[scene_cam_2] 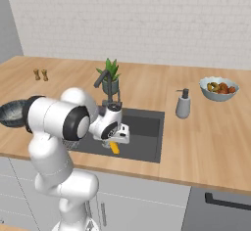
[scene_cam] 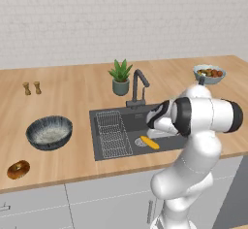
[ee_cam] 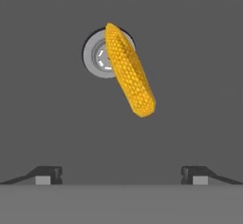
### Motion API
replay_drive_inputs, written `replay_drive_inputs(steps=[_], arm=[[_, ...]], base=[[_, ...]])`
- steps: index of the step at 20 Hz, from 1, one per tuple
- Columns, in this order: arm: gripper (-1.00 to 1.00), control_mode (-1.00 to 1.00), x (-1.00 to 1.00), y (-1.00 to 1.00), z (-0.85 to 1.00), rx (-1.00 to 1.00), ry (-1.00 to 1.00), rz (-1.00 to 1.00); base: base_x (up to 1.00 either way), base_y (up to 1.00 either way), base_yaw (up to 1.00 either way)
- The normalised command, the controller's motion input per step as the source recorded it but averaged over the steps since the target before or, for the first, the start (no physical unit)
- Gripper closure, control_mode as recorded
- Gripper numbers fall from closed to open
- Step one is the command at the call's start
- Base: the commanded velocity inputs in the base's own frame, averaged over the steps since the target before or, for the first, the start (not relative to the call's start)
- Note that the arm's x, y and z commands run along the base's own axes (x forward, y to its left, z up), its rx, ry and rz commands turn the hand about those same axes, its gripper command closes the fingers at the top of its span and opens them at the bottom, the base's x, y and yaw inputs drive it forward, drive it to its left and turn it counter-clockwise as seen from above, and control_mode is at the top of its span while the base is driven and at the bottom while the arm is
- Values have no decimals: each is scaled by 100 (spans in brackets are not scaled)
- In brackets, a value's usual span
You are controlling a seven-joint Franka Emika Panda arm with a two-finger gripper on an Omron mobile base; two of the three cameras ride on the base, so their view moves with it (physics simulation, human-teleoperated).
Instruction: Pick the corn from the sink and place it in the bowl. Then pick the bowl and place it in the microwave. Then close the microwave door and press the start button.
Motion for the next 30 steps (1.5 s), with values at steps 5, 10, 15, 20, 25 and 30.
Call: replay_drive_inputs(steps=[5,10,15,20,25,30], arm=[[-100,-100,42,0,-33,0,0,0],[-100,-100,47,0,-34,0,0,0],[-100,-100,56,0,-30,0,0,0],[-100,-100,31,0,-47,0,0,1],[-100,-100,-4,32,-36,-1,0,6],[-100,-100,21,4,-32,0,0,4]], base=[[0,0,0],[0,0,0],[0,0,0],[0,0,0],[0,0,0],[0,0,0]])
